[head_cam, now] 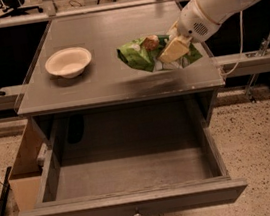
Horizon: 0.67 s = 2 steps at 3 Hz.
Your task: Place green rice chip bag into top drawer
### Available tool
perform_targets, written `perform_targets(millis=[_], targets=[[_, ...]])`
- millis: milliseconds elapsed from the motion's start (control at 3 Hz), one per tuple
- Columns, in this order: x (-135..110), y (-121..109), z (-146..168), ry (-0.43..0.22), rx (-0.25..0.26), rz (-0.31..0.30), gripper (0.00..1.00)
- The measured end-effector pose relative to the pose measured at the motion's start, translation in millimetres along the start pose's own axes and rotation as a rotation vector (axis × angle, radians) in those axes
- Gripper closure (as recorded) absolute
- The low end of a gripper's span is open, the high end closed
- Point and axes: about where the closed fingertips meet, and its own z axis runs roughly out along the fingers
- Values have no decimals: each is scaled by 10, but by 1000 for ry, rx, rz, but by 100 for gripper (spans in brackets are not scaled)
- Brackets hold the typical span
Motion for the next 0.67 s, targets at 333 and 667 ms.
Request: perform_targets(millis=[333,667], targets=[[-51,275,-531,-72,27,-21,100],[301,1057,-816,-141,16,33,100]])
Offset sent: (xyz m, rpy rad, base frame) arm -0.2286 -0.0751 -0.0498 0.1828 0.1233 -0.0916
